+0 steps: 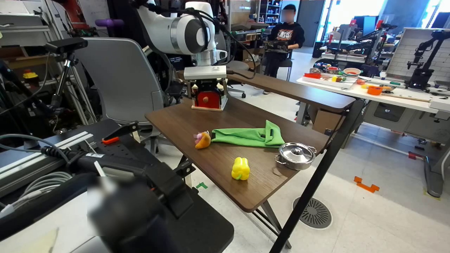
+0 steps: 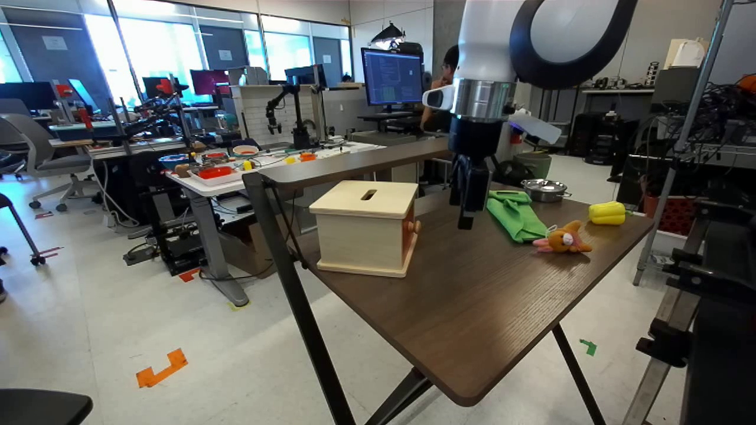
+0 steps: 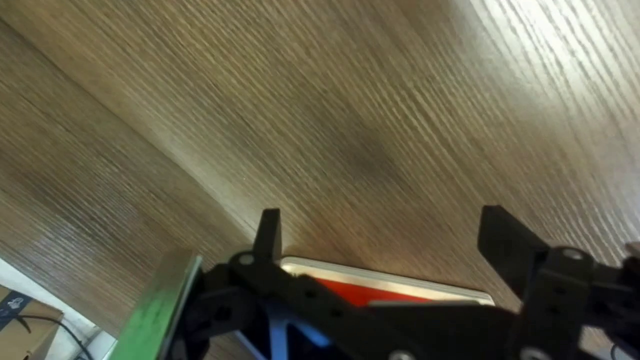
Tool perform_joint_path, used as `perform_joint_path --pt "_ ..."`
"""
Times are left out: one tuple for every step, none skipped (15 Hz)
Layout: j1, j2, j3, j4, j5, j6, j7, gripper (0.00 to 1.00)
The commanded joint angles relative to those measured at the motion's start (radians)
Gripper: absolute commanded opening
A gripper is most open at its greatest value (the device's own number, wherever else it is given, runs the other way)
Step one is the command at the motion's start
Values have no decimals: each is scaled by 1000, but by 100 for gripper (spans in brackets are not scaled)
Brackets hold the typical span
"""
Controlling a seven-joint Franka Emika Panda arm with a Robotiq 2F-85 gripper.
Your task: Open the drawer
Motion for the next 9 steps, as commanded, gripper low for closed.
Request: perform_joint_path --pt "24 14 -4 -14 -14 133 74 100" --pt "14 21 12 -22 -4 179 75 100" --pt "6 26 26 -30 2 215 76 100" --pt "-3 34 37 -39 6 252 78 100" --pt "-13 43 53 -43 9 274 76 100" --pt "-24 53 68 -48 11 299 75 100" --pt "-33 63 82 -53 9 318 71 100" --pt "-36 72 89 -57 6 333 73 100" --pt "-40 82 96 -59 4 346 76 100"
